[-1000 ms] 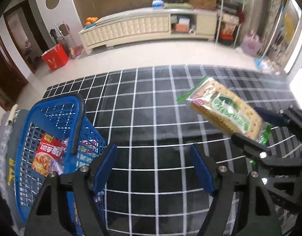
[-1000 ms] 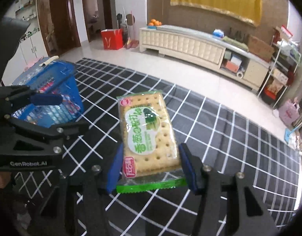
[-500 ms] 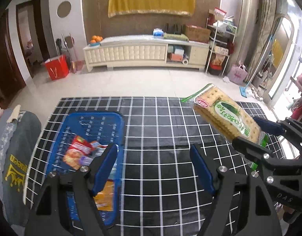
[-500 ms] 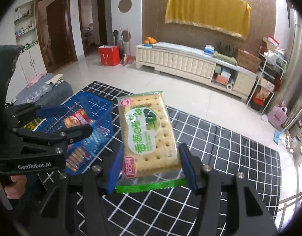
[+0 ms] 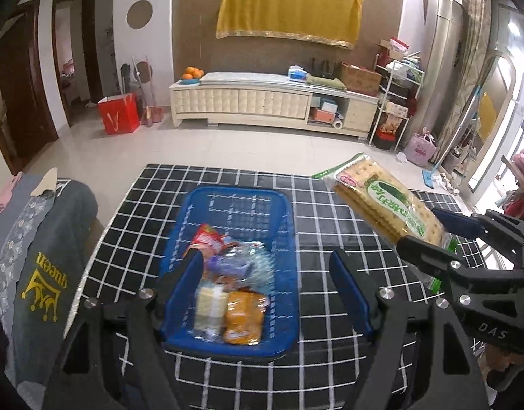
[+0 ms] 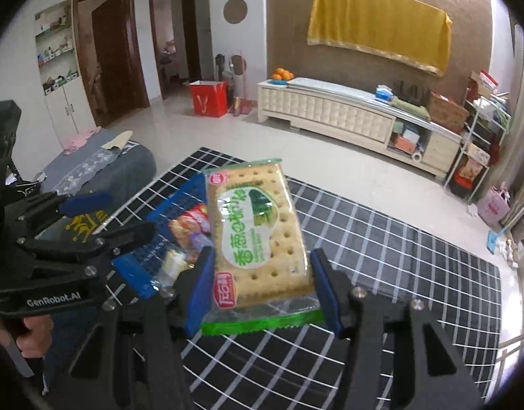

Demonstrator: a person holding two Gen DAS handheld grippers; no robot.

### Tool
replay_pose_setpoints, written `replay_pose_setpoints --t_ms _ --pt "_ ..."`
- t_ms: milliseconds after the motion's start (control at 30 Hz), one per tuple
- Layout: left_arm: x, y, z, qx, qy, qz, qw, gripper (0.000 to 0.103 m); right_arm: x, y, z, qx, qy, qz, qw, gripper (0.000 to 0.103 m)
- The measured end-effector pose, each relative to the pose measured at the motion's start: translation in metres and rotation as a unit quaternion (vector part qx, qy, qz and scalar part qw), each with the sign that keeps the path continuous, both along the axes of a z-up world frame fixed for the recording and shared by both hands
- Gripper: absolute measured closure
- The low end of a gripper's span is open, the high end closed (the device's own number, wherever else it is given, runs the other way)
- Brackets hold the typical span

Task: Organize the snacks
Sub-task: 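Carry the cracker pack over the blue basket with the right gripper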

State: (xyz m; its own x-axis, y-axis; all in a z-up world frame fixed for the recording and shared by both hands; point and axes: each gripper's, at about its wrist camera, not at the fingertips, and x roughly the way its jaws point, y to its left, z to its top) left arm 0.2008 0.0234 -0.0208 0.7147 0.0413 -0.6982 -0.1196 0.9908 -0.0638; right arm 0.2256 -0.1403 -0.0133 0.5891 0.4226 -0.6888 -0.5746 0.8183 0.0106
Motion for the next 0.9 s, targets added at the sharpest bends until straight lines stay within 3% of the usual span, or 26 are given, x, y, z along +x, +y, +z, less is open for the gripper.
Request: replay_pose_setpoints --t_ms 133,267,600,800,900 --pt "-0.006 0.027 0.000 -0.005 0.011 0.002 0.9999 0.029 0.000 0.026 -0.002 0.007 0.006 0.010 1.000 0.043" --pt "-0.002 0.045 -0.004 0.014 0.023 0.003 0.9996 0.029 0.000 0.051 -0.007 0.011 0.014 0.012 1.000 0.043" --pt "0.020 0.101 -0.036 0.010 0.064 0.022 0.9976 0.029 0.029 0.104 -0.051 -0.003 0.062 0.029 0.998 0.043" --pt "0.026 0.127 -0.068 0.006 0.091 0.036 0.9952 0.029 0.033 0.130 -0.086 -0.039 0.094 0.050 0.994 0.043" --pt "0.027 0.131 -0.083 0.009 0.105 0.033 0.9939 0.029 0.033 0.144 -0.106 -0.082 0.109 0.066 0.989 0.043"
